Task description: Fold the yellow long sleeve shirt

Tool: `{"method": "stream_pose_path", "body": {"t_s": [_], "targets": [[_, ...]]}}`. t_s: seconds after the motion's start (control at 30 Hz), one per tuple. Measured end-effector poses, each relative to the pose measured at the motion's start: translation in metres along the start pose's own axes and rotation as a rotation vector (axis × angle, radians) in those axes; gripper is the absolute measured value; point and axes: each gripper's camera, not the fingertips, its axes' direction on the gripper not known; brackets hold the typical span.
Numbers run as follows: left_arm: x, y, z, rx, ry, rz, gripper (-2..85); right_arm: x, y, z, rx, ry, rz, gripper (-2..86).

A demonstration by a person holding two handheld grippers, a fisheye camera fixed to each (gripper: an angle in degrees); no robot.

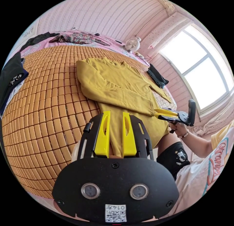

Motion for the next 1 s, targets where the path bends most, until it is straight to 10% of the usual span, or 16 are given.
{"method": "stream_pose_path", "body": {"t_s": [0.2,0.63,1.0], "targets": [[0.021,-0.017,0.05,-0.116,-0.219,0.015,8.1,-0.019,-0.045,0.014,-0.193,0.083,-0.165,4.1],[0.028,-0.106,0.054,0.003,-0.262,0.037,8.9,0.022,-0.03,-0.152,0.325,0.127,0.063,0.0],[0.058,-0.174,0.123,-0.162,-0.358,0.159,7.4,0.042,0.045,-0.039,-0.112,0.075,0.224,-0.5]]}}
